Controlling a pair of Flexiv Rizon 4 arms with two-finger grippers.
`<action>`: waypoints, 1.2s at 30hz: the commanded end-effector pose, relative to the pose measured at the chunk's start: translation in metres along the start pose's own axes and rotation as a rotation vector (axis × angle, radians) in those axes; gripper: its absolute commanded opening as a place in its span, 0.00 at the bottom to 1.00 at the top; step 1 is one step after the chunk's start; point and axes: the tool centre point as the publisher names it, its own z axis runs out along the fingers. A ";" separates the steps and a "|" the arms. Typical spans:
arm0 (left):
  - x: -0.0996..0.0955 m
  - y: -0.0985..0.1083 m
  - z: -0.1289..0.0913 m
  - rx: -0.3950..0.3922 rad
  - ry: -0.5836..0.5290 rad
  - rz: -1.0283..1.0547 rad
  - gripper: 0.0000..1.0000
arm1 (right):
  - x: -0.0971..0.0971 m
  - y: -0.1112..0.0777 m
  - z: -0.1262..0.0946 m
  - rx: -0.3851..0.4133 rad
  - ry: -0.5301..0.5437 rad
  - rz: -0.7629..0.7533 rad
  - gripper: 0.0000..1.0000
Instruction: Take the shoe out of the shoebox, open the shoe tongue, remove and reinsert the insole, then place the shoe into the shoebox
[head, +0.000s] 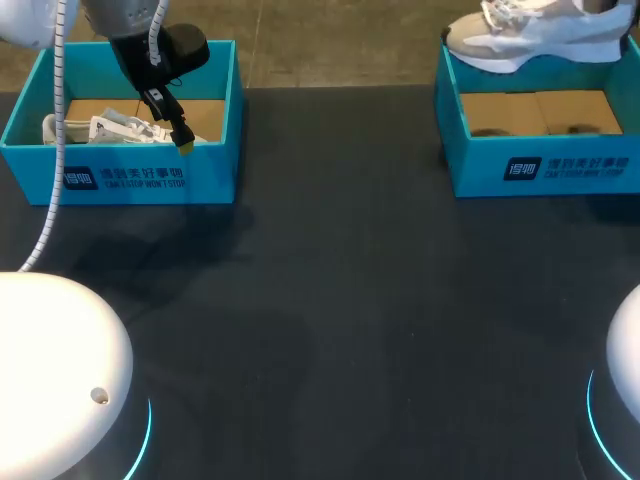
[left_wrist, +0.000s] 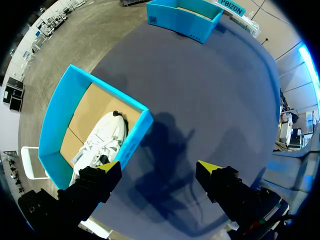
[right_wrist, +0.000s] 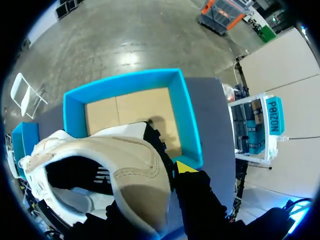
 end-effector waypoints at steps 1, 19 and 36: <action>0.001 0.001 0.000 0.001 -0.002 0.001 1.00 | 0.013 -0.046 -0.009 -0.025 -0.020 0.013 0.00; 0.001 0.001 0.000 0.001 -0.002 0.001 1.00 | 0.080 -0.167 -0.046 -0.003 -0.030 0.051 0.00; 0.001 0.001 0.000 0.001 -0.002 0.001 1.00 | 0.153 -0.282 -0.056 0.009 -0.028 -0.001 0.00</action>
